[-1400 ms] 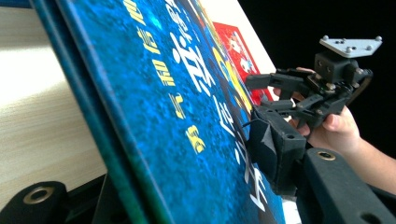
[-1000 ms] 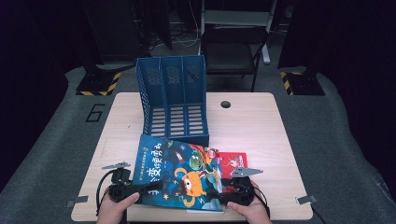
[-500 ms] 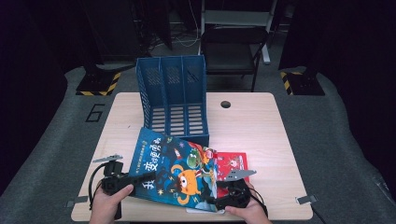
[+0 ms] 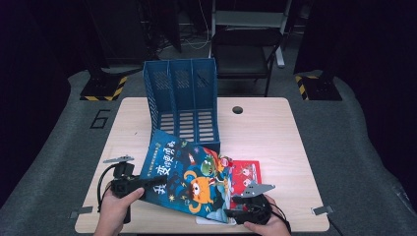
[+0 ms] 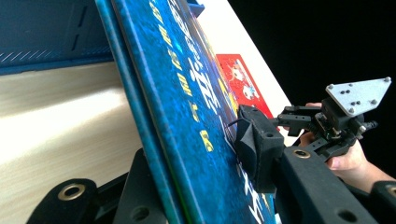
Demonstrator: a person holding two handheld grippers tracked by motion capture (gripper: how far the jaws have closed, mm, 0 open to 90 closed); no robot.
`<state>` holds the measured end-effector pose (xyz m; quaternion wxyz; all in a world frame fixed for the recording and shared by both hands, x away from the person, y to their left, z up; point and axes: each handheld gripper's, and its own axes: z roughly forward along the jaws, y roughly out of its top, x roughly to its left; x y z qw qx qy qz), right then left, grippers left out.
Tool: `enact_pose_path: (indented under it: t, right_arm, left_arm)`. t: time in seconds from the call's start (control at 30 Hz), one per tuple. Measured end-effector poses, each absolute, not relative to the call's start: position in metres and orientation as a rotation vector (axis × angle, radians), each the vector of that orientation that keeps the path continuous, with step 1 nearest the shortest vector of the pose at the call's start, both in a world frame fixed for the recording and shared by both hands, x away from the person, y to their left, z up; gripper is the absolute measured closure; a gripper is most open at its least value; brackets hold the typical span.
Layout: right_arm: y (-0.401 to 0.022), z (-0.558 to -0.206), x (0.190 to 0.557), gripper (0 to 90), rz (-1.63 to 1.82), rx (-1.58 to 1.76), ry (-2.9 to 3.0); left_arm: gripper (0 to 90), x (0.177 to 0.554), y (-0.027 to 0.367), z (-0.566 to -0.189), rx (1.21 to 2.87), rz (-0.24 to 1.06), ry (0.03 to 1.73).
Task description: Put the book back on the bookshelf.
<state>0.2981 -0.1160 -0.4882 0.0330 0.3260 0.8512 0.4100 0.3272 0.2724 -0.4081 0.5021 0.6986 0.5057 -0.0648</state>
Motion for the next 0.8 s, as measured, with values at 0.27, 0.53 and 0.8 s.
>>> enact_pose_path:
  t: [0.27, 0.53, 0.8]
  right_arm:
    - [-0.118, -0.489, 0.294, 42.2, 1.244, 0.925, 2.627]
    - [-0.113, -0.49, 0.293, 34.0, 1.245, 0.975, 2.586]
    - [-0.106, -0.492, 0.299, 29.6, 1.285, 1.036, 2.549]
  left_arm:
    - [67.0, 0.344, 0.261, -0.397, 1.734, -0.145, 1.188]
    - [68.1, 0.361, 0.25, -0.382, 1.793, -0.125, 1.154]
    - [68.7, 0.374, 0.245, -0.37, 1.801, -0.146, 1.157]
